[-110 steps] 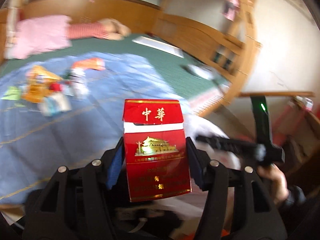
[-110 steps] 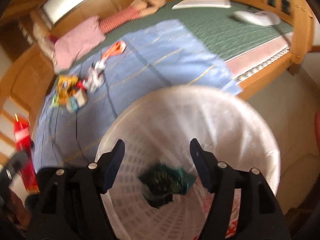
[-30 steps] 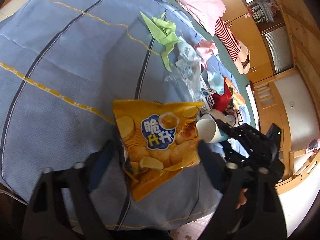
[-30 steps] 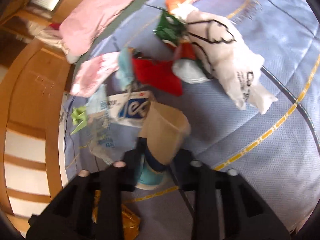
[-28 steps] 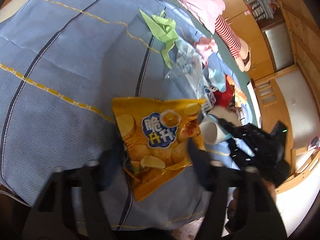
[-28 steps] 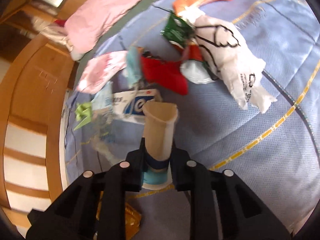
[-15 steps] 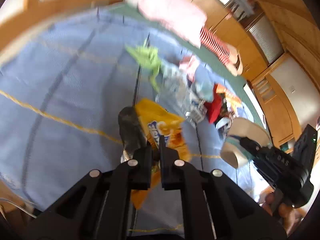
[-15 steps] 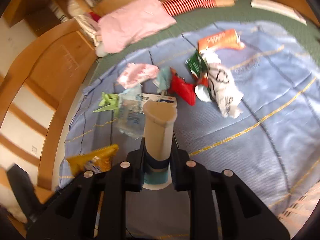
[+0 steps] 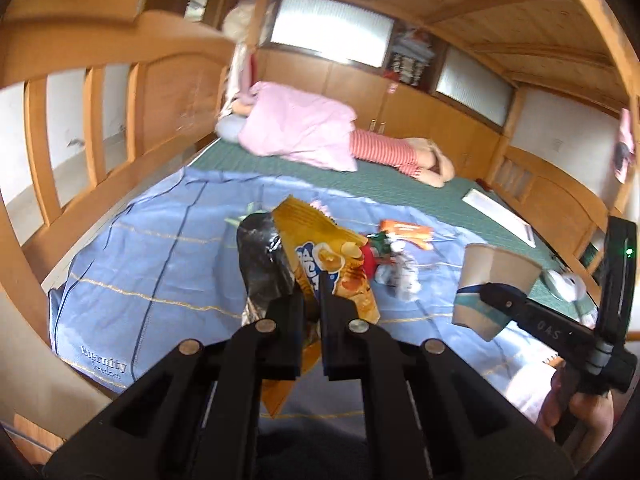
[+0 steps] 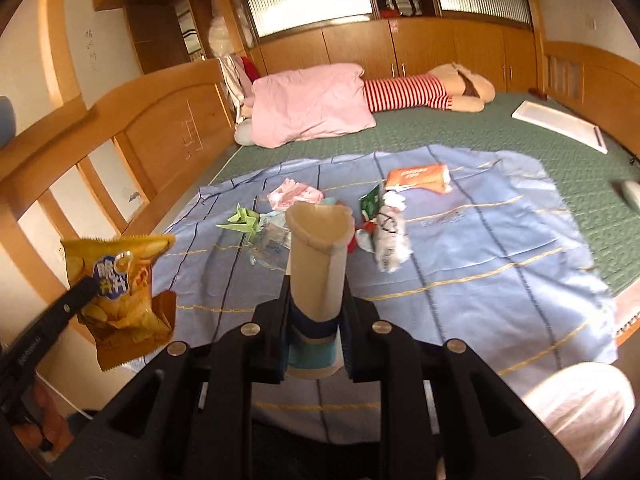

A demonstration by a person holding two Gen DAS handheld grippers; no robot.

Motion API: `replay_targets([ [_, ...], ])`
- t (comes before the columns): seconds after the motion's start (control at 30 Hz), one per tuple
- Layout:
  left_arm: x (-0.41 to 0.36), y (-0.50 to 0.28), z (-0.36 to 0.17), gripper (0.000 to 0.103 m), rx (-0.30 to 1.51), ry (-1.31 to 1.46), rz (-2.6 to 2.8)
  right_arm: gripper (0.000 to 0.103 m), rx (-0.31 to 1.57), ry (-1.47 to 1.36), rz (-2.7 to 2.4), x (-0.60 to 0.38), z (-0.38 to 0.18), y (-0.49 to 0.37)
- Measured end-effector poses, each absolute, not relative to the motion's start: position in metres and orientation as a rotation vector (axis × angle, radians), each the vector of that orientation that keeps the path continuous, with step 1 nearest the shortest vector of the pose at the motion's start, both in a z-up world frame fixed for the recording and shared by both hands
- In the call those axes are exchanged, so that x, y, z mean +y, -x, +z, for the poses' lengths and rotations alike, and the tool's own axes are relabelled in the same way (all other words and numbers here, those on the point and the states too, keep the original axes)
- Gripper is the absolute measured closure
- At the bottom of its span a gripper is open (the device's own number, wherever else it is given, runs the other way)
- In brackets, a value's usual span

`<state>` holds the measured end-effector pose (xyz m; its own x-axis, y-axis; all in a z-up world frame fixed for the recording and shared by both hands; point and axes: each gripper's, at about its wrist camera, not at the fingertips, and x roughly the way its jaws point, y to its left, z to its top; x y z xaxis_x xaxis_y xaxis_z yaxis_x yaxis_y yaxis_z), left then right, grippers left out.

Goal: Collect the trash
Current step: 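Carry the chip bag with the left tool to the bin while the right tool drops the cup in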

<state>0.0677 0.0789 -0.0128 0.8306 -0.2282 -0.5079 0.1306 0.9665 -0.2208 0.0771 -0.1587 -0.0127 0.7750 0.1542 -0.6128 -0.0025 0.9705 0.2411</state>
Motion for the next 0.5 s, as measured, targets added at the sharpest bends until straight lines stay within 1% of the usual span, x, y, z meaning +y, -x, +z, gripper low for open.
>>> replay_targets([
  [0.2,0.046,-0.040,0.005,0.096,0.540,0.110,-0.192,0.081,0.639,-0.174,0.030,-0.182,-0.003,-0.042],
  [0.5,0.017,-0.017,0.019,0.096,0.530,0.101,-0.255,0.081,0.577,-0.061,-0.045,-0.200,0.015,0.002],
])
